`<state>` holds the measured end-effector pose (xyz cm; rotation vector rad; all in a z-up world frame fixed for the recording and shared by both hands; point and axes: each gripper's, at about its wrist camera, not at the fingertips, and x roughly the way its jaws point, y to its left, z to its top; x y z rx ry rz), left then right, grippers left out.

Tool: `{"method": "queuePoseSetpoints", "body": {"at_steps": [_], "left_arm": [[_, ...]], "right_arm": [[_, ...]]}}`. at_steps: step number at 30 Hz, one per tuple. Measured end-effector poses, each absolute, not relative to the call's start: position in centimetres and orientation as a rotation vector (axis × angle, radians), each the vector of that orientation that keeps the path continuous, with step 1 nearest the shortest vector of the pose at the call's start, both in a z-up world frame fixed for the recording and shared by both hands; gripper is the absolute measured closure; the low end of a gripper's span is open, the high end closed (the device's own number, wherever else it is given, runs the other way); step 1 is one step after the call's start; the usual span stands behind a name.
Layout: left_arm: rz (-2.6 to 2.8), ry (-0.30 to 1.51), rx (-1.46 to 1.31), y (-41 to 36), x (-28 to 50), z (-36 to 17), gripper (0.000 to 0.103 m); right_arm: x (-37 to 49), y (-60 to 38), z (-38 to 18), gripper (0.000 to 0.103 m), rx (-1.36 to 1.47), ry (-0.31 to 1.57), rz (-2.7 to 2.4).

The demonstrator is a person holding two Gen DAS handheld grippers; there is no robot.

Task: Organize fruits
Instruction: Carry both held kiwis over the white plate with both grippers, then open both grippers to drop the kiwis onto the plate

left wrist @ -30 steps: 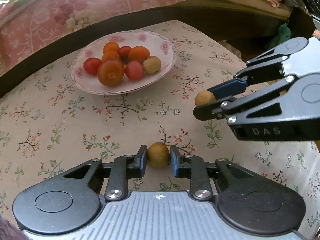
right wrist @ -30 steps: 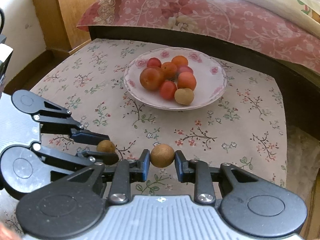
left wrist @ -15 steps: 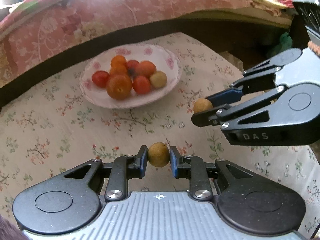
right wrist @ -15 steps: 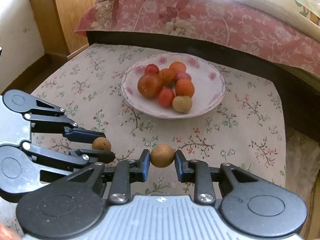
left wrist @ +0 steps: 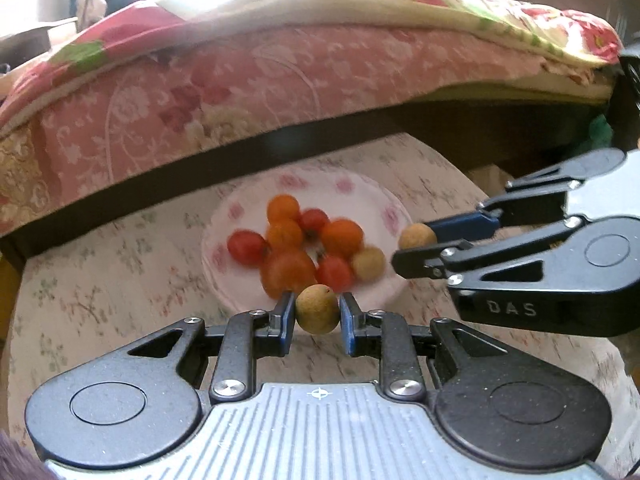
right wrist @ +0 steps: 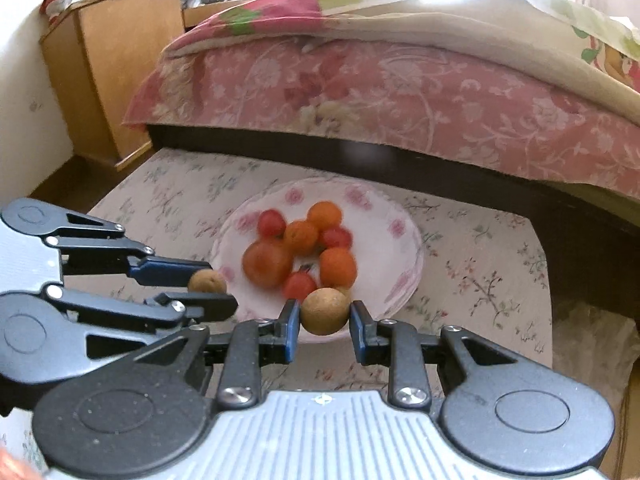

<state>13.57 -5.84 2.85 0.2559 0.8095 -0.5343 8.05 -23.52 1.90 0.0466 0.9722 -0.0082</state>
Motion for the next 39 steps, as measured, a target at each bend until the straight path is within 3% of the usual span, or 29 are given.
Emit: {"method": "queuePoseSetpoints", "body": {"at_steps": [39], "left_arm": [[-0.491, 0.788, 0.277, -7.5, 19.2, 0.9, 0.07]], "right_arm": [[14.1, -26.9, -1.3, 0.074, 0.113, 0.963, -0.036]]}}
